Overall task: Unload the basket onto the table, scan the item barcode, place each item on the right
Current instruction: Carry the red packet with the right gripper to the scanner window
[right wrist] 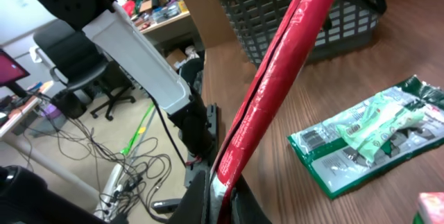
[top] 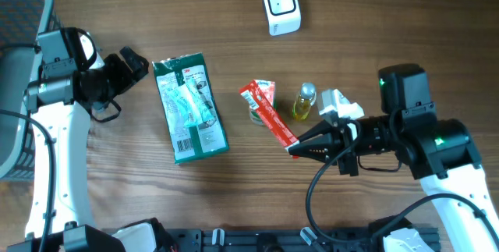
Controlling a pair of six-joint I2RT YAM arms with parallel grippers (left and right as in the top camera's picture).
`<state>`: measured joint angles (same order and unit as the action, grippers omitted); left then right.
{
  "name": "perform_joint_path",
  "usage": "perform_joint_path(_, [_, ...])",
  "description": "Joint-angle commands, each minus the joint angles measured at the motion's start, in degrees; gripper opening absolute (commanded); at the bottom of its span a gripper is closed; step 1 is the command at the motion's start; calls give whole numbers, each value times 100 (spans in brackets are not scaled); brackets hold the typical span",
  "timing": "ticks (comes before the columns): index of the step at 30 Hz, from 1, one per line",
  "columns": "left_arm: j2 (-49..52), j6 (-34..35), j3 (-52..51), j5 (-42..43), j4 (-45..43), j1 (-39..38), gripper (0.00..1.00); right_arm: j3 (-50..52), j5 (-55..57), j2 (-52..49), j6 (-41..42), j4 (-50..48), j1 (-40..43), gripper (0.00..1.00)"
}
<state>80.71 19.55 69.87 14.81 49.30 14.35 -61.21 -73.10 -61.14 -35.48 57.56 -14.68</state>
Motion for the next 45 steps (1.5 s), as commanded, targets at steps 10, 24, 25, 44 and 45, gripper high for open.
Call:
perform_joint_path(10, [-31,-116,48,-33,-15,-15,100,-3147,4610,-1252,970,1023,9,4])
perform_joint_path(24, [-31,-116,46,-33,-15,-15,100,-4610,8319,-5392,-2221,-1495,2,4])
perform_joint_path(25, [-31,-116,46,-33,-15,-15,100,-4607,8319,-5560,-2376,-1720,2,4])
perform_joint_path(44, [-31,-116,46,-33,-15,-15,100,-4450,8382,-6926,-3609,-2911,-155,4])
perform_joint_path(45, [-31,-116,48,-33,-15,-15,100,-4448,8384,-6926,-3609,-2876,-155,4])
